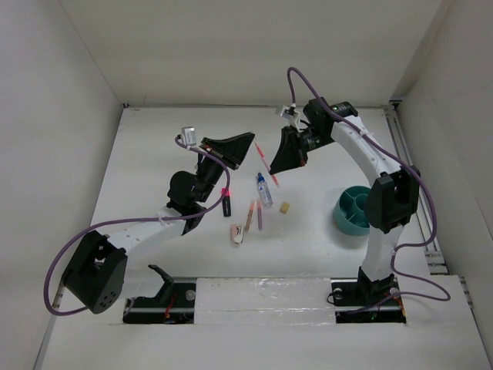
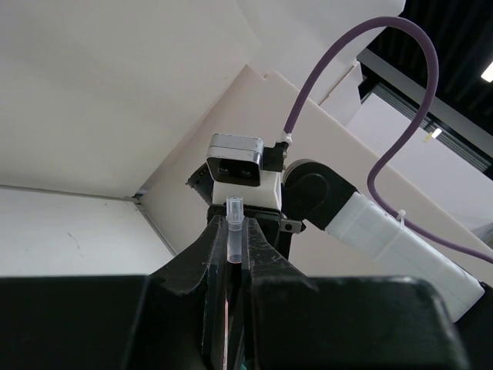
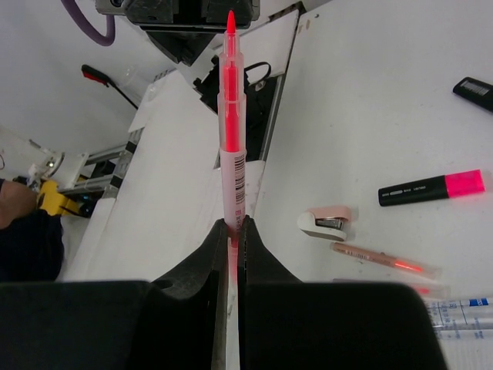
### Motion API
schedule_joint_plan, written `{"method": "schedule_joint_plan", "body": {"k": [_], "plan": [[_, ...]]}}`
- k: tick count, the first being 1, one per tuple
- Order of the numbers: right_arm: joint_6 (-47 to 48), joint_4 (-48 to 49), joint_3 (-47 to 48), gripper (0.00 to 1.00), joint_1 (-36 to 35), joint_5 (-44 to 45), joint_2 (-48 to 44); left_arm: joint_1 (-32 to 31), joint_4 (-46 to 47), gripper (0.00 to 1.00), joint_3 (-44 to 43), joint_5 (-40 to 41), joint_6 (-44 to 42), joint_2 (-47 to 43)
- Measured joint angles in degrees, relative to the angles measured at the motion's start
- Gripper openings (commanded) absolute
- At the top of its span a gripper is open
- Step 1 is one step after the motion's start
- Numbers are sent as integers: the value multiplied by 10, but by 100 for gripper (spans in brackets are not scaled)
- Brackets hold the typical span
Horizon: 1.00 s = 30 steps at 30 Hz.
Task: Sort the stationery into containers
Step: Cap the pen
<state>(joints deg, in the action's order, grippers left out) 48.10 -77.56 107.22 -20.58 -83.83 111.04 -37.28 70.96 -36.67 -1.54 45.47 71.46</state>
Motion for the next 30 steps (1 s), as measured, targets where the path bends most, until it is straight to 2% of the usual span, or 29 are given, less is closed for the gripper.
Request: {"method": "schedule_joint_plan", "body": {"k": [30], "plan": [[3, 0, 3, 0, 4, 0, 0, 0, 6, 0, 0, -2, -2, 12]]}}
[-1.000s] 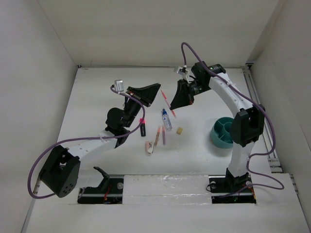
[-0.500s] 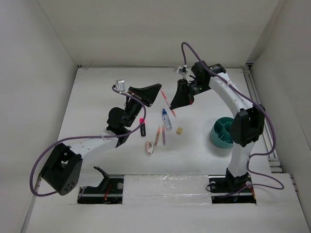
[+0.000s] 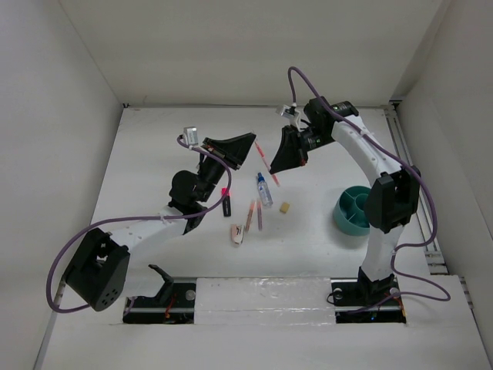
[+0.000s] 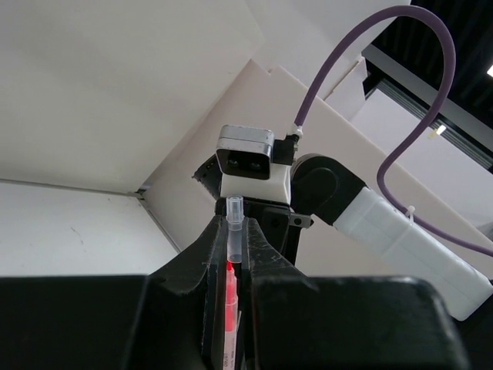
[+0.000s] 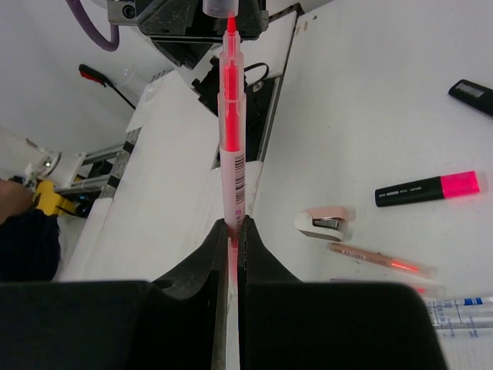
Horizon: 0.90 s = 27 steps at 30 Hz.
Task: Sort the stationery into containers
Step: Cap the pen
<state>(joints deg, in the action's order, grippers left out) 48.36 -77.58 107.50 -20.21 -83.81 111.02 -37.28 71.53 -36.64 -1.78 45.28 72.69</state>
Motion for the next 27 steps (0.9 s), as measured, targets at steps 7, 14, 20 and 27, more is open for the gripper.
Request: {"method": "schedule_joint_plan", "body": {"k": [7, 14, 20, 27], "plan": [[1, 0, -2, 0, 0, 0, -4, 0, -13, 0, 0, 1, -6, -1], [2, 0, -5, 0, 2, 0, -6, 0, -20, 0, -5, 1, -9, -1], [3, 0, -5, 0, 3, 0, -6, 0, -21, 0, -9, 1, -9, -1], [6, 0, -5, 0, 3, 0, -6, 0, -24, 0, -9, 5, -13, -3]]}}
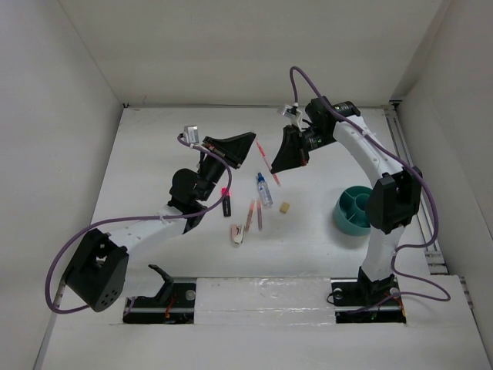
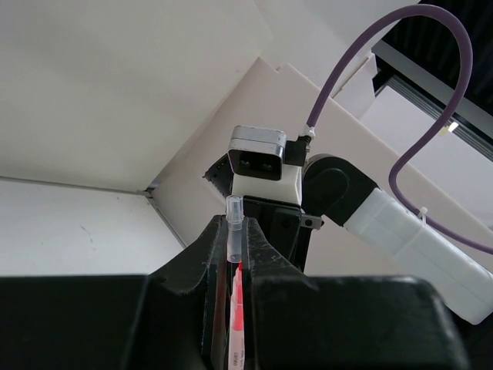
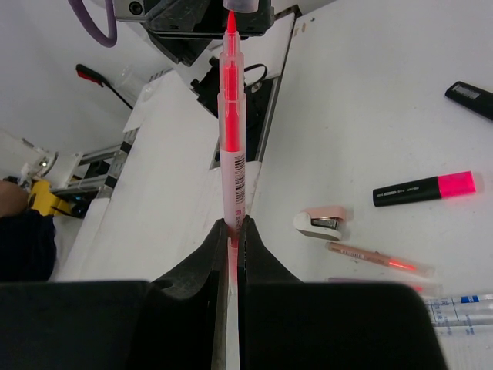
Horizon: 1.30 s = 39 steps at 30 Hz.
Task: Sort the stationery into containers
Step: Cap the pen
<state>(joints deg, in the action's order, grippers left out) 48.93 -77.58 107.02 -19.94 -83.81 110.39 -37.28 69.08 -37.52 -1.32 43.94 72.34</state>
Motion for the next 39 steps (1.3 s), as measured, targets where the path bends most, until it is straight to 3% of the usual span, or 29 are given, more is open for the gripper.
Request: {"method": "schedule_joint_plan", "body": {"k": [39], "plan": [[0, 0, 1, 0, 4, 0, 0, 0, 27, 0, 0, -17, 10, 10]]}}
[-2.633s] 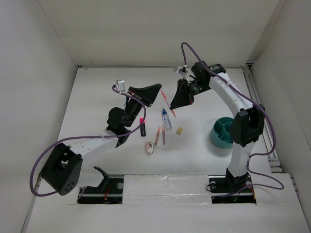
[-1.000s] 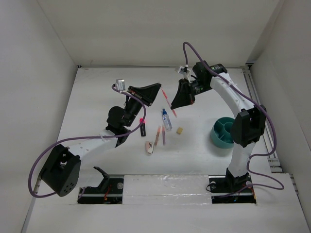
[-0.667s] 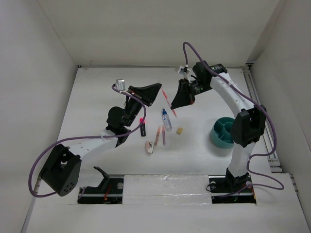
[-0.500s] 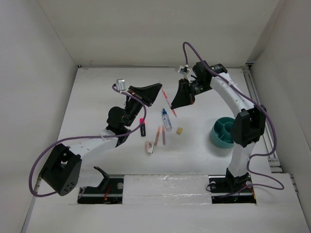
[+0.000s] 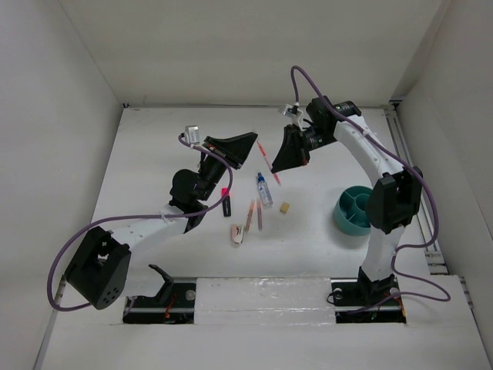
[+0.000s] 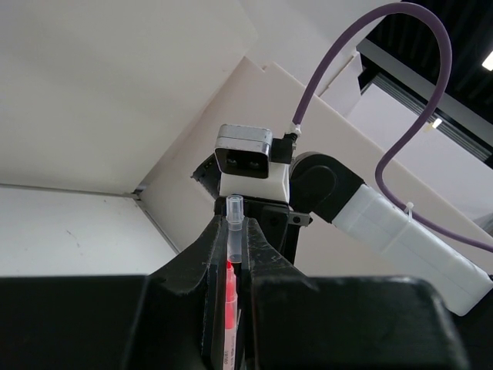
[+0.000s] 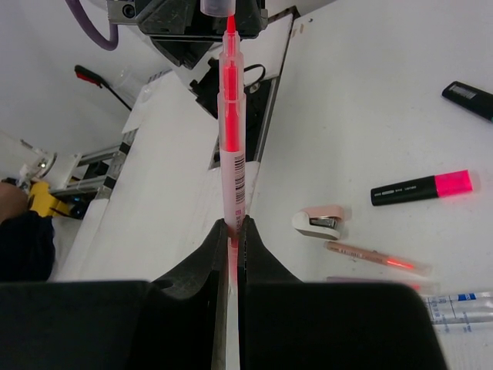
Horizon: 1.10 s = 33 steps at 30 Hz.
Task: Sort the stationery into containers
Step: Cap the pen
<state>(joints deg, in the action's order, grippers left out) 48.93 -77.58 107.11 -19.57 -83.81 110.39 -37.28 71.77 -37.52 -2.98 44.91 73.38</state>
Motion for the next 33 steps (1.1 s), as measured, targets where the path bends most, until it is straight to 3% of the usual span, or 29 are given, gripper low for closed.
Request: {"method": "schedule_joint_plan", "body": {"k": [33], "plan": [[-2, 0, 2, 0, 9, 0, 0, 0, 23, 0, 0, 0, 0, 24]]}}
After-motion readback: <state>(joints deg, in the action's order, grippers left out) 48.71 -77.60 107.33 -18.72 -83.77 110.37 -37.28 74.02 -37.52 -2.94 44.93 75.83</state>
